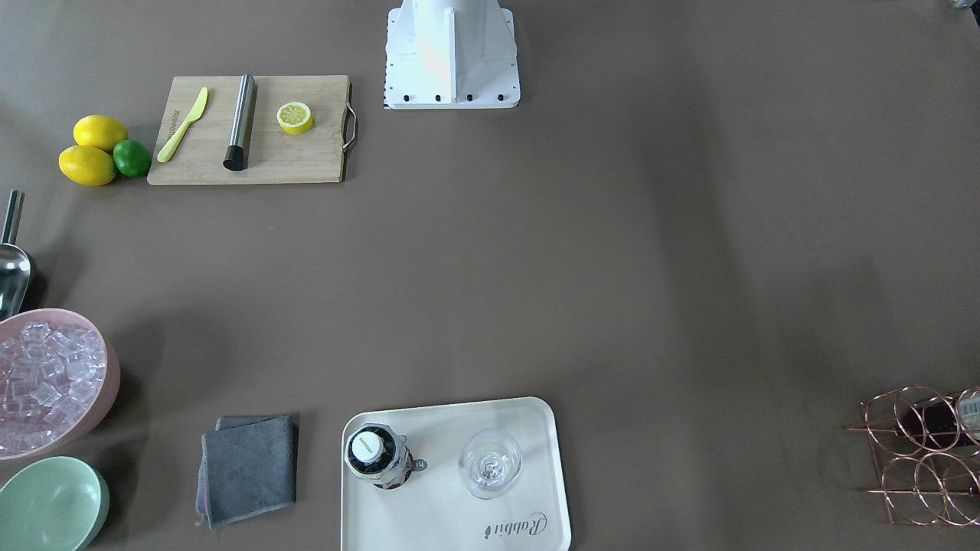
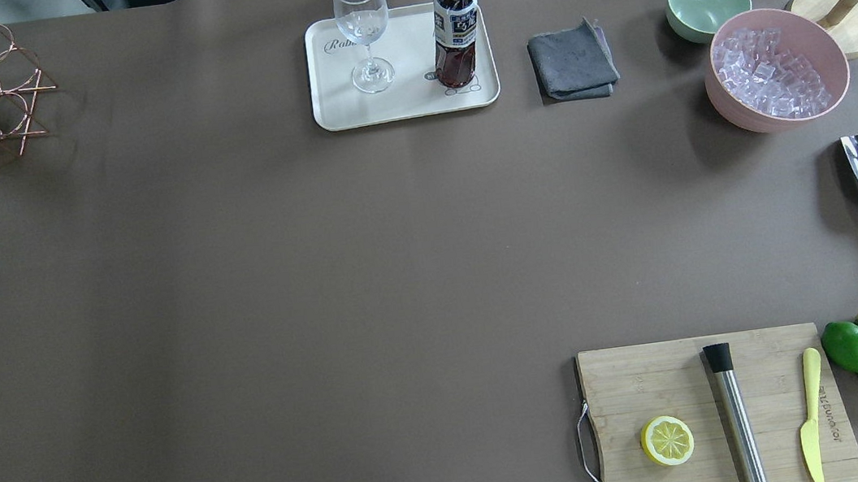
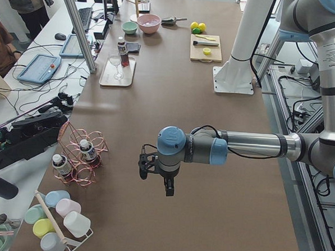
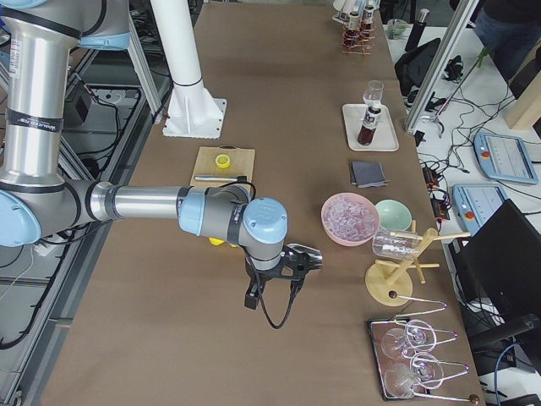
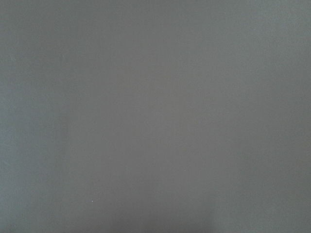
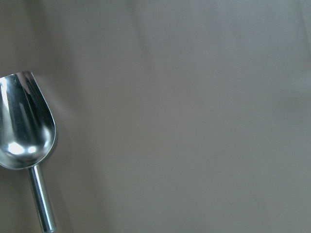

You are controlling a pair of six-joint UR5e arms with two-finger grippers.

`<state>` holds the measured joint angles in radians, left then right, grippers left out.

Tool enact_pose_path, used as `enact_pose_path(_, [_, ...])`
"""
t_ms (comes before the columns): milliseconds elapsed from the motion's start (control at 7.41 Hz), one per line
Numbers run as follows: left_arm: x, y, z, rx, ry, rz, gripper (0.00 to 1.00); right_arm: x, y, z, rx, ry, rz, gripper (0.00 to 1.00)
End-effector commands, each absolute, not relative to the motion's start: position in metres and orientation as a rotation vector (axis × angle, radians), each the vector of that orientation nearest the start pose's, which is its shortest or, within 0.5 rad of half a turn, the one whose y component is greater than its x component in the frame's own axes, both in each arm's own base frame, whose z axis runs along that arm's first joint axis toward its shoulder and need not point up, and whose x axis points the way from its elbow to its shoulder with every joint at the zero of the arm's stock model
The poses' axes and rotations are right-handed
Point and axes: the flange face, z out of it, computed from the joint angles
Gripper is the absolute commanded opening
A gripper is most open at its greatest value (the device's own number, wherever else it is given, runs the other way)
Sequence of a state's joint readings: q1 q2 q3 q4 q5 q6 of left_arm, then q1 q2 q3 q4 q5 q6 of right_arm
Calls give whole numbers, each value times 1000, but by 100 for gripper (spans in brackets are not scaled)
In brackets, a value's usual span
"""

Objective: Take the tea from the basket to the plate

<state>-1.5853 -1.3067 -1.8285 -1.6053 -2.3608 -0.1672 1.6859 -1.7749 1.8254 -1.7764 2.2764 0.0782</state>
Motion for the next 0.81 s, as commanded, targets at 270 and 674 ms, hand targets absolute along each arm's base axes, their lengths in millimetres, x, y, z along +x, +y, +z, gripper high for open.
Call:
enact_pose_path(270, [-68,-386,641,-28,791,-157,98,113,-382,649,-135,-709,238,100])
enact_pose_path(674, [-67,-386,642,-32,791,-156,98,113,-380,650,-139,-710,241,100])
